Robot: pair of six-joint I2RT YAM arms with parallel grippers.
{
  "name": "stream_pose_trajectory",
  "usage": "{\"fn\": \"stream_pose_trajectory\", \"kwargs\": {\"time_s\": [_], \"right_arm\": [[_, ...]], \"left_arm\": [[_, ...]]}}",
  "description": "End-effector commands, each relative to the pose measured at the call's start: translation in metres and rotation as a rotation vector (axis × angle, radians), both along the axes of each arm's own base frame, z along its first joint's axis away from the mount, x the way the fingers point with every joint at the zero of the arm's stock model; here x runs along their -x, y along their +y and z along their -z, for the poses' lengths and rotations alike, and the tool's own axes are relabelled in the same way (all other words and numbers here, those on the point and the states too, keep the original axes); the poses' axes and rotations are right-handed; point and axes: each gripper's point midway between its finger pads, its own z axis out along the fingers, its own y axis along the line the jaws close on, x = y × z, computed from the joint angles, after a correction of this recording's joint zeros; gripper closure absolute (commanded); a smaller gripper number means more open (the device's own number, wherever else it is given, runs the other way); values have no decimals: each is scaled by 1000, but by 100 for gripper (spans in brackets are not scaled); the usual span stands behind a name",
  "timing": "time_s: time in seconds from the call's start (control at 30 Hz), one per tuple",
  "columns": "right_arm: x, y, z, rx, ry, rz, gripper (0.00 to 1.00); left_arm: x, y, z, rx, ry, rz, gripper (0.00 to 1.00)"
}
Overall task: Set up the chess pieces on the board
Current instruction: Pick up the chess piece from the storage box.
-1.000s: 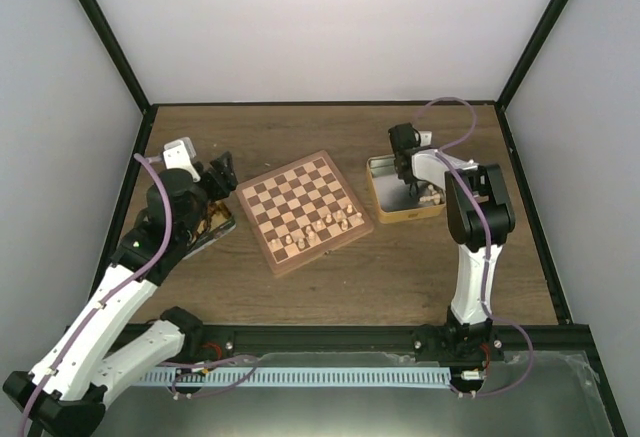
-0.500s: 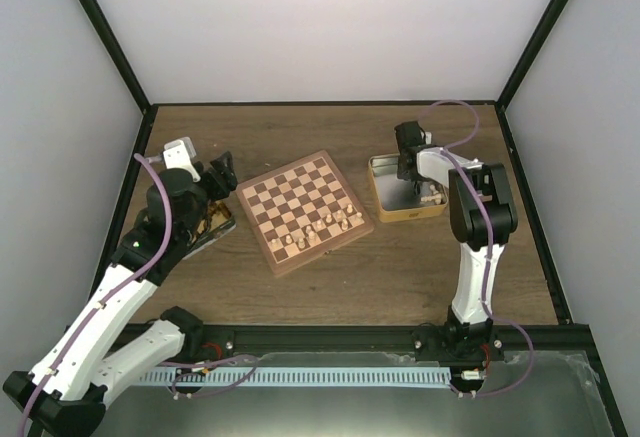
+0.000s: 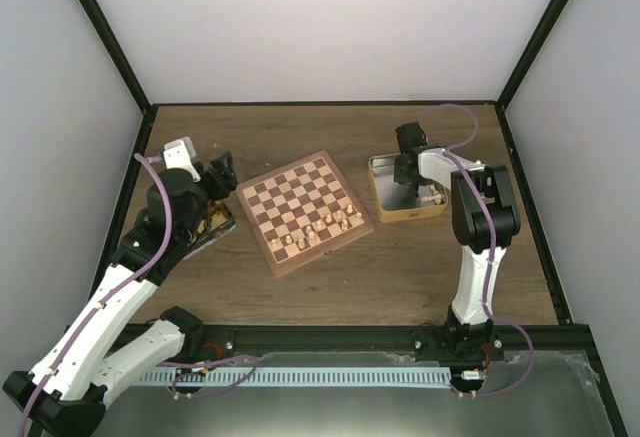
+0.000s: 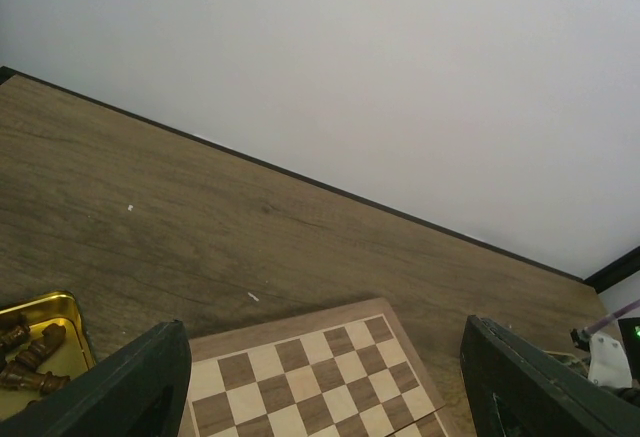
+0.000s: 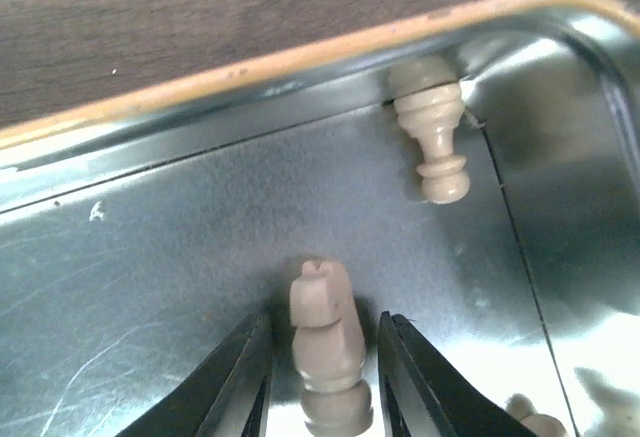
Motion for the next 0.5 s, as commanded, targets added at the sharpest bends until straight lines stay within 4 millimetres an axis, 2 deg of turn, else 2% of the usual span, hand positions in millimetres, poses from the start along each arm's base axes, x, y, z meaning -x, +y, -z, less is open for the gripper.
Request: {"fn": "stream_pose_trajectory", "kwargs": {"time_s": [0.0, 0.1, 0.27, 0.33, 0.47], "right_arm": [[15, 1, 2, -50, 44, 8, 68], [19, 5, 0, -75, 43, 1, 70], [23, 4, 5, -73, 51, 5, 88], [23, 0, 6, -56, 49, 19, 91], [15, 0, -12, -60, -28, 17, 93]], "left_arm": [[0, 0, 0, -6, -9, 6, 24], [0, 0, 1, -5, -7, 4, 24], [0, -1, 0, -1, -8, 8, 24], [0, -1, 1, -2, -7, 9, 24], [1, -3, 2, 2, -3, 24, 24]]}}
